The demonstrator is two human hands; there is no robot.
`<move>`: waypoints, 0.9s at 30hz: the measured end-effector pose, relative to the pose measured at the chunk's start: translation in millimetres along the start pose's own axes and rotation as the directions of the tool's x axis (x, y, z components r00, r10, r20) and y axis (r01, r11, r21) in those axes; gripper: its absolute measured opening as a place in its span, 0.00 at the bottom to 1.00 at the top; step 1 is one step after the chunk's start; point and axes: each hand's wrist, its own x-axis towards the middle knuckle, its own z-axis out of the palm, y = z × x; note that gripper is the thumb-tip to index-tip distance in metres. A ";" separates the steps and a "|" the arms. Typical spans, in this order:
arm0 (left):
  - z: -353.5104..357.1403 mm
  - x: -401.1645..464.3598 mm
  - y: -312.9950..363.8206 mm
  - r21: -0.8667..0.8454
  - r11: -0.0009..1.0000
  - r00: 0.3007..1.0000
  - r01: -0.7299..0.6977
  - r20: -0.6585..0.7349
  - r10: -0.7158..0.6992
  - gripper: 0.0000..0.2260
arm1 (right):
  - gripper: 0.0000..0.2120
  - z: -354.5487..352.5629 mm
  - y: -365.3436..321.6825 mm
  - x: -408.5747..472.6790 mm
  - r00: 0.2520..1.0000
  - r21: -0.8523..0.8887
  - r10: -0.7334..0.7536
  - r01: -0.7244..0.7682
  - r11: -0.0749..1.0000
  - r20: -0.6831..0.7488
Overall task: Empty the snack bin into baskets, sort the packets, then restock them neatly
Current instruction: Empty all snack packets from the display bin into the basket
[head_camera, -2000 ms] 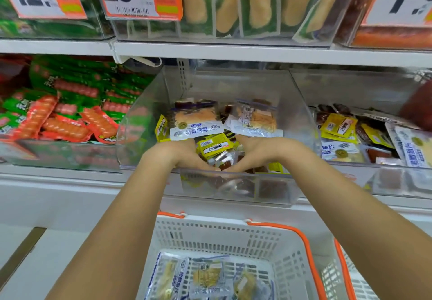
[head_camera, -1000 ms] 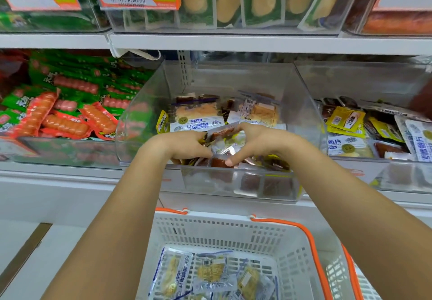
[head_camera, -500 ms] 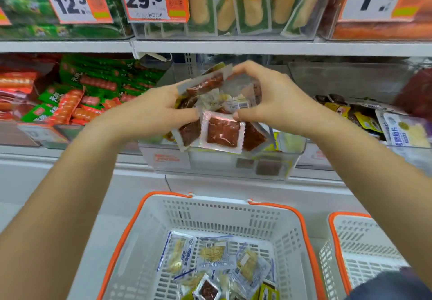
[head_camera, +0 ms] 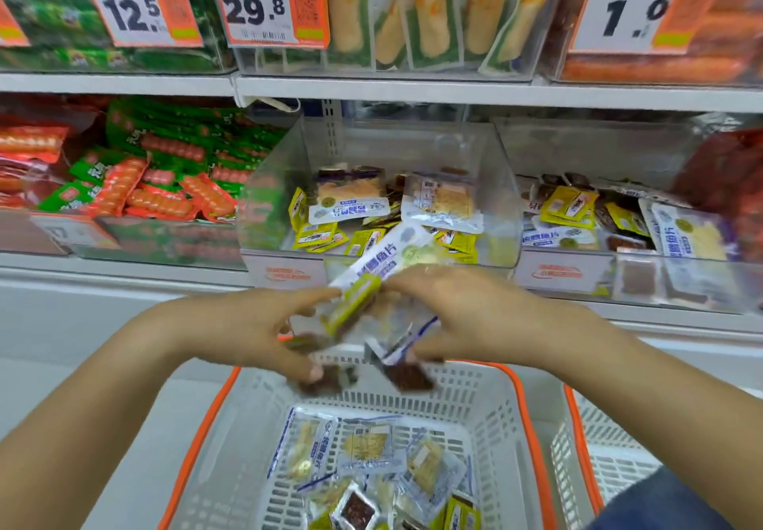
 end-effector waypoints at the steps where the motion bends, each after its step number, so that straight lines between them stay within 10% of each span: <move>1: 1.2 1.9 -2.4 0.091 0.994 0.997 0.066 0.036 -0.070 0.37 | 0.29 -0.9 1.6 -0.2 0.999 0.049 -0.019 0.017 0.999 0.044; 8: -45.3 19.5 5.6 -0.116 0.993 0.886 -0.006 -0.462 -0.049 0.20 | 0.06 -49.2 34.4 10.2 0.841 0.591 0.351 -0.047 0.805 -0.412; 13: -85.4 80.2 11.1 -0.010 0.999 0.861 0.049 -0.507 -0.048 0.21 | 0.21 -40.3 66.1 64.9 0.869 0.293 0.456 -0.393 0.872 -0.191; 19: -87.4 162.9 -40.0 0.142 0.956 0.916 0.259 -0.349 -0.196 0.46 | 0.56 -3.4 104.1 113.5 0.806 0.076 0.576 -0.588 0.805 0.134; 27: -70.2 218.4 -46.5 0.385 0.873 0.939 0.297 -0.281 -0.196 0.60 | 0.62 26.7 124.0 155.7 0.795 -0.162 0.593 -0.574 0.803 0.128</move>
